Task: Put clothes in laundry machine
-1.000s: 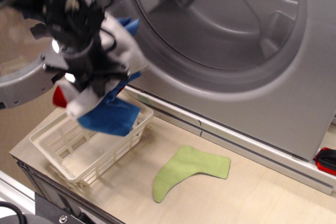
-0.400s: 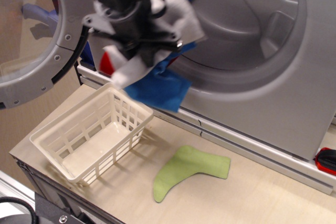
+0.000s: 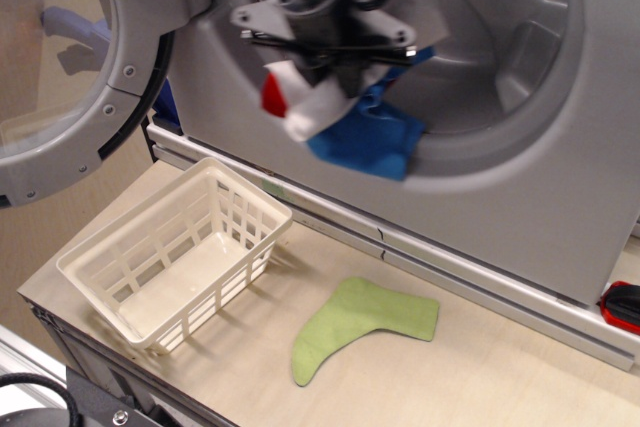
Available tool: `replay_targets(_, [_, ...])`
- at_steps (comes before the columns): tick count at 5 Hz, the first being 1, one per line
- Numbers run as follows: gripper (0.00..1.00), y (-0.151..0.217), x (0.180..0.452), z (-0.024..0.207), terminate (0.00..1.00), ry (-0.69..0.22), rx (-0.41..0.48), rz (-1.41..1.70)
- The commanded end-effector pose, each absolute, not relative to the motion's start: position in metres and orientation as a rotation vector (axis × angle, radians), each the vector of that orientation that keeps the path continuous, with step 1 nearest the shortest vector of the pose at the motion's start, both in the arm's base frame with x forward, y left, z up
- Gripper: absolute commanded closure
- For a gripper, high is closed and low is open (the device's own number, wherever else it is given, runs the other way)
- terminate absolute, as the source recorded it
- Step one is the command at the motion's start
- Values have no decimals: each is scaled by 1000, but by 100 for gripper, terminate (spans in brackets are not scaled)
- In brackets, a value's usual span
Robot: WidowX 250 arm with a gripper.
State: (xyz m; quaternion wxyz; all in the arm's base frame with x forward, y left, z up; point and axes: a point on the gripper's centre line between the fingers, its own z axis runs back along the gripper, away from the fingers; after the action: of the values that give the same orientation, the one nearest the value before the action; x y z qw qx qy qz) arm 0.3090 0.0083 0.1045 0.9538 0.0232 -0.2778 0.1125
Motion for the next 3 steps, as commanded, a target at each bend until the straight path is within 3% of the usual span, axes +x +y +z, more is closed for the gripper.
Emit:
replay_targets(1, [100, -8, 345, 119, 0, -682, 12, 262])
replay_targets(3, [100, -11, 367, 102, 0, -720, 0, 268])
